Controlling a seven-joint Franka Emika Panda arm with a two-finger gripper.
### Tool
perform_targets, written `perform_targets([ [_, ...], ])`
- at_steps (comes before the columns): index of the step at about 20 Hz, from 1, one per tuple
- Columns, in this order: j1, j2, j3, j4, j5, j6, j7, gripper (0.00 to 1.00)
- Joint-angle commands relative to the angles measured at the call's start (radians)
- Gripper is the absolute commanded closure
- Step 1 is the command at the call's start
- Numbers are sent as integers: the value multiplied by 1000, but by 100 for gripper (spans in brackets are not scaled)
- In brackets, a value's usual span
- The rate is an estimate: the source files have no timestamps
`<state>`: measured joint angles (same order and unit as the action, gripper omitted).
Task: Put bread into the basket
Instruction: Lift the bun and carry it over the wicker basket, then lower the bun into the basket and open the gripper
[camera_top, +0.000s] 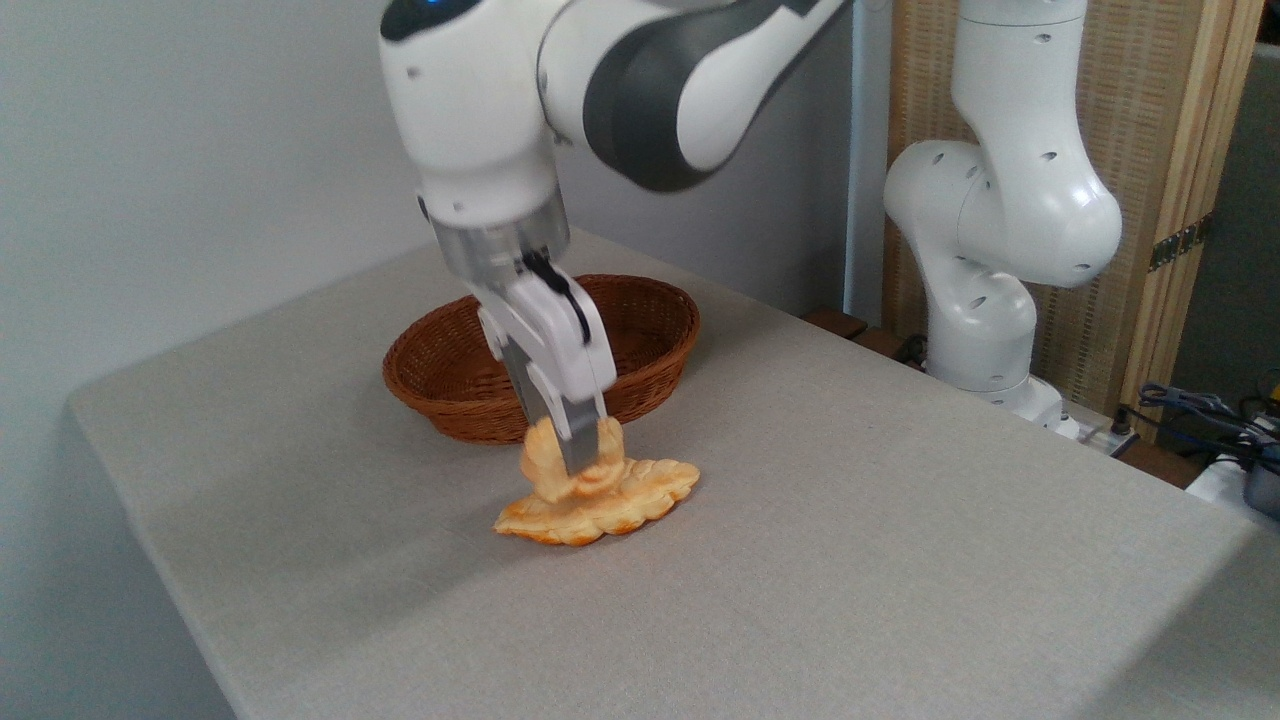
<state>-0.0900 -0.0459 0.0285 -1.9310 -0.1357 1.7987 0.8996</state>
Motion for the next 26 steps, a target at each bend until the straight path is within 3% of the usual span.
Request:
perform_targets([
  [1,-13,-29,-59,52,-24,-61,-27,39],
  [6,-13,-35,-218,52,-91,-65,-128,38],
  [11,-14,0,-369,47,-97,-47,-181,37],
  [13,-14,14,-423,35,-94,-24,-215,31],
  [15,-25,26,-430,21,-94,-15,-217,25],
  [17,-66,61,-429,20,-91,2,-219,17],
  [20,-76,83,-430,21,-91,16,-219,0],
  [26,-76,92,-430,21,-88,16,-219,0],
])
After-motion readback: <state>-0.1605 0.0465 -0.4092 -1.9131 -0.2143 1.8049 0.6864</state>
